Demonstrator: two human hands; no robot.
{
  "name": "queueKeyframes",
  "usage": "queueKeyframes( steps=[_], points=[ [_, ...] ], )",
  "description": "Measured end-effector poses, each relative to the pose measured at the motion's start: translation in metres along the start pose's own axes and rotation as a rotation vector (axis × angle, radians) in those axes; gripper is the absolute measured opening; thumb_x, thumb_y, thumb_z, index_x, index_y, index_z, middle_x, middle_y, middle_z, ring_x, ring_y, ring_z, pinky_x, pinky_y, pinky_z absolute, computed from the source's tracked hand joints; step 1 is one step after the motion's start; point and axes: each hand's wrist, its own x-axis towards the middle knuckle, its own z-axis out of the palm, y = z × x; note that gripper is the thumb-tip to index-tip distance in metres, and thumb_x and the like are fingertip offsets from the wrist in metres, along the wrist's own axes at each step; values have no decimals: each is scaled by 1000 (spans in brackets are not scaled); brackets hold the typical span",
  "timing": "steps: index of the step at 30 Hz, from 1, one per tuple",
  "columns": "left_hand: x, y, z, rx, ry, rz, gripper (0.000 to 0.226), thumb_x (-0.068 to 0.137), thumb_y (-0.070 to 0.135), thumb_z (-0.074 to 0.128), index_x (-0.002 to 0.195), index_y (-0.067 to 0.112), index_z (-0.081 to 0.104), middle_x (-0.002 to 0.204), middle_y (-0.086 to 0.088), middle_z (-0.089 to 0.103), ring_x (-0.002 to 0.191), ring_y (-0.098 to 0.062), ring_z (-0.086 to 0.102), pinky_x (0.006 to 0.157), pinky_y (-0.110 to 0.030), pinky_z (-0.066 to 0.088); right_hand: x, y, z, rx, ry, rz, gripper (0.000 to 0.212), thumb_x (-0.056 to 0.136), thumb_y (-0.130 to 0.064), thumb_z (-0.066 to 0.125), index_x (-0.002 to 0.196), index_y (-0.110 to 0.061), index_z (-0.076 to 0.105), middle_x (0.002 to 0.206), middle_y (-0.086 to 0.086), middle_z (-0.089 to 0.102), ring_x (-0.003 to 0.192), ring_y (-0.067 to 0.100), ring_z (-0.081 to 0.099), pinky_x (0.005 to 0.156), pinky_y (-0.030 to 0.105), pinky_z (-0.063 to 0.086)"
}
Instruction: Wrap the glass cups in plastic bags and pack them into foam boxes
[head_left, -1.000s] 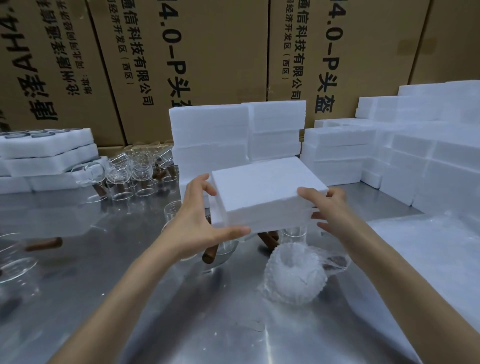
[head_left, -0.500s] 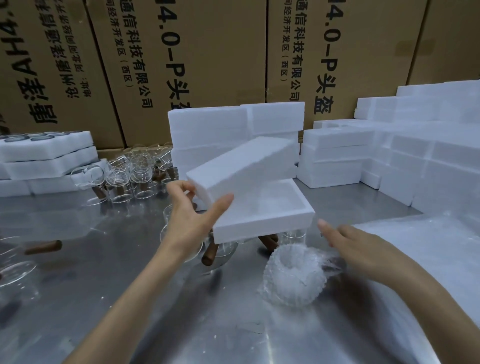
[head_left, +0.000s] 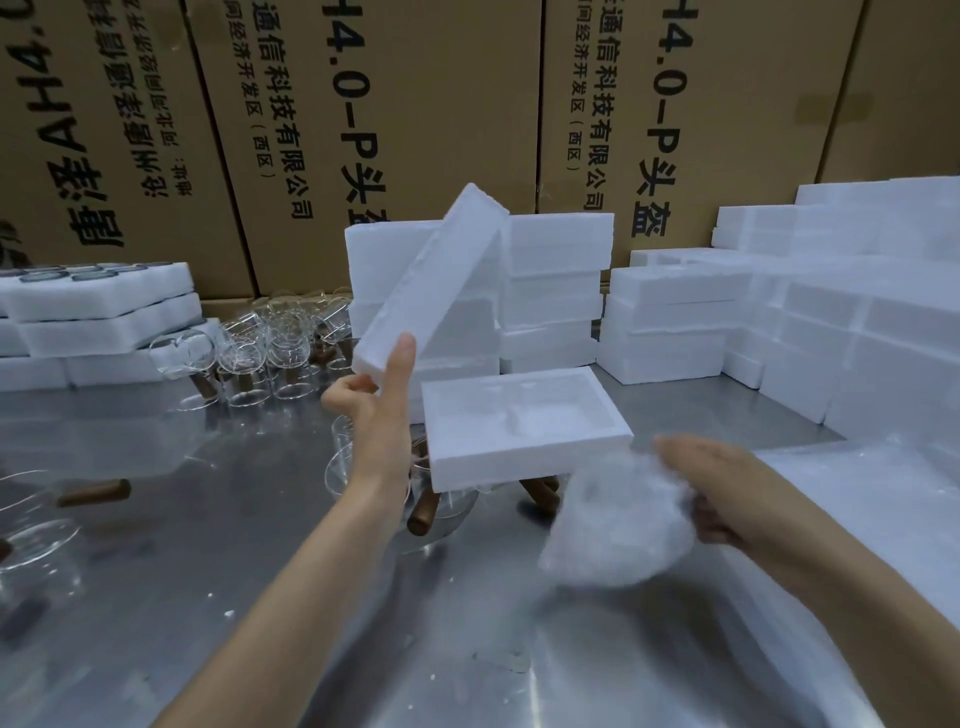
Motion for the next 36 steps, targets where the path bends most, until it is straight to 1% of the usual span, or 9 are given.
queueKeyframes(
  steps=[3, 6, 10, 12, 17, 25, 28, 30, 36],
  points=[
    [1, 0, 0, -107, -5, -61, 83, 52, 69, 68, 109, 19, 32, 134, -7, 44, 121, -17, 52, 104, -35, 40, 8, -27, 2, 167, 109, -56, 39, 91, -24, 51, 53, -25, 42, 45, -8, 31, 37, 7, 24, 37, 17, 23],
    [-2, 1, 2, -214, 20, -98, 80, 80, 53, 68, 135, 8, 32, 139, -15, 44, 121, -23, 55, 106, -39, 41, 24, -59, 18, 121, 171, -138, 38, 86, -17, 45, 49, -24, 38, 46, -6, 35, 35, 8, 23, 34, 17, 22],
    [-6, 3, 1, -211, 21, -109, 69, 89, 45, 59, 140, 8, 30, 142, -16, 42, 122, -23, 54, 106, -40, 42, 47, -80, 51, -48, 135, -162, 19, 87, -13, 38, 69, -12, 46, 49, -1, 39, 38, 10, 26, 37, 16, 20],
    [-6, 3, 0, -218, 24, -117, 71, 88, 44, 59, 140, 6, 29, 142, -16, 42, 123, -25, 53, 105, -42, 42, 58, -81, 65, -156, 122, -155, 22, 88, -13, 38, 67, -11, 45, 53, 2, 43, 45, 15, 31, 43, 21, 25],
    [-7, 7, 1, -237, -4, -126, 81, 78, 48, 63, 138, 5, 32, 137, -17, 49, 116, -29, 60, 99, -48, 48, 80, -75, 83, -357, 141, -105, 21, 90, -17, 38, 71, -8, 39, 72, 12, 46, 52, 20, 29, 53, 26, 23],
    [-6, 1, 2, -196, -57, -123, 99, 61, 59, 70, 134, 2, 36, 133, -24, 51, 114, -35, 60, 92, -55, 51, 81, -64, 88, -762, 221, -134, 30, 92, -8, 36, 62, -11, 34, 64, 3, 37, 62, 22, 41, 54, 27, 28],
    [-6, -4, 2, -164, -62, -105, 86, 47, 66, 72, 109, 19, 35, 123, -14, 47, 111, -29, 60, 89, -48, 53, 77, -56, 89, -1023, 233, -231, 16, 86, 4, 38, 85, -3, 52, 67, 3, 31, 80, 26, 44, 64, 31, 33],
    [-6, -6, 4, -128, -75, -101, 78, 46, 68, 72, 94, 27, 27, 124, -14, 43, 113, -27, 59, 85, -40, 53, 76, -53, 91, -1077, 287, -254, 28, 81, 7, 41, 102, -4, 55, 67, 2, 28, 79, 25, 41, 63, 30, 32],
    [-2, -12, 6, -127, -66, -56, 78, 44, 69, 72, 90, 27, 26, 133, -18, 43, 98, -18, 60, 68, -29, 52, 72, -52, 88, -1012, 462, -356, 19, 97, -19, 33, 88, -10, 49, 93, 11, 62, 84, 29, 52, 69, 33, 32]
  ],
)
